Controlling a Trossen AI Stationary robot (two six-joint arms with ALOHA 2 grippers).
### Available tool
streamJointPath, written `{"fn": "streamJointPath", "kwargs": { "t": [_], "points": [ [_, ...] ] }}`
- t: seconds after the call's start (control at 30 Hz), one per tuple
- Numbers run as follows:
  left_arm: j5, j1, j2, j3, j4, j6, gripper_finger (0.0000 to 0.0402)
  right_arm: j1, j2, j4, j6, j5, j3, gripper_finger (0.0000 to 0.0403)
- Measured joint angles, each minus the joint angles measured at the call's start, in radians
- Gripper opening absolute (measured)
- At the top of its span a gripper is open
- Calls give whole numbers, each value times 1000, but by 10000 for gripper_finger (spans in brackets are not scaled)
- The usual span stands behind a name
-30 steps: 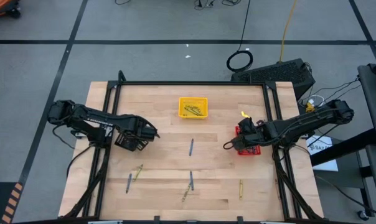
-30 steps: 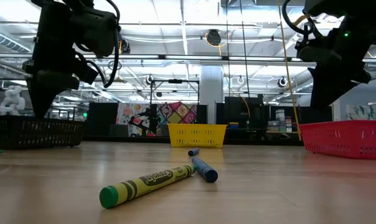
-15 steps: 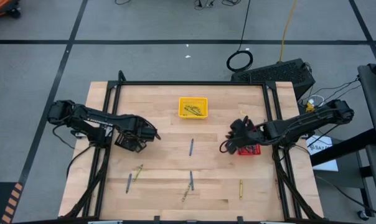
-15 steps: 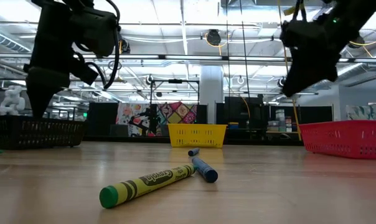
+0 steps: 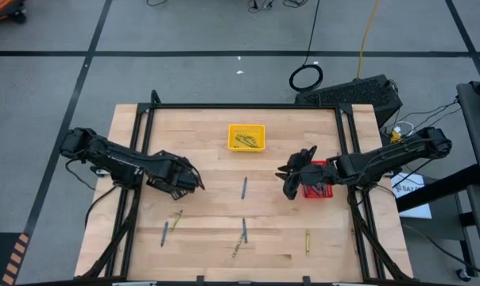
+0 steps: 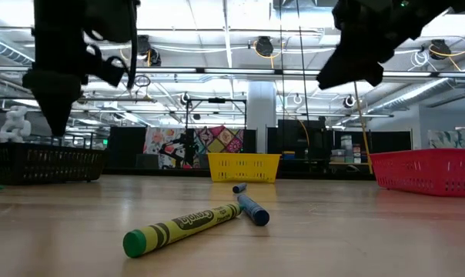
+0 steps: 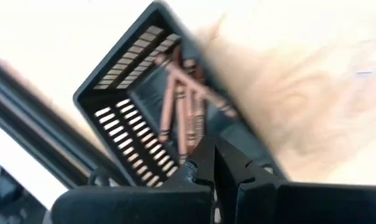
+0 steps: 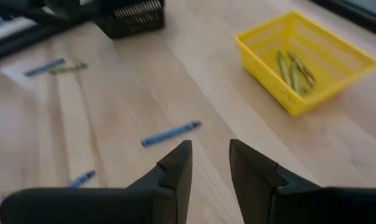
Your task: Sort crayons
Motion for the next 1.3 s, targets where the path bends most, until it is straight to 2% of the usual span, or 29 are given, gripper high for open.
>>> {"fn": "streamJointPath", "kwargs": {
  "t": [0.1,0.23,0.43,0.73,0.97,1.1,1.3],
  "points": [
    [-6,-43,0,56,-6,0,0,0,0,36,24,-5,0,93],
    [-6,-102,0,118,-5,-1,0,-8,0,54,129,-80,0,93],
    [-7,-174,0,151,-6,1,0,-6,26,60,238,-133,0,93],
    [-10,-216,0,151,-6,1,0,36,164,247,332,-189,1,93],
    [-11,-218,0,151,-6,9,0,70,288,243,434,-187,87,93],
    [-11,-225,0,151,-6,28,0,86,371,152,460,-188,197,93],
    [-12,-242,0,150,-7,34,0,104,522,-109,503,-183,414,93]
  ]
}}
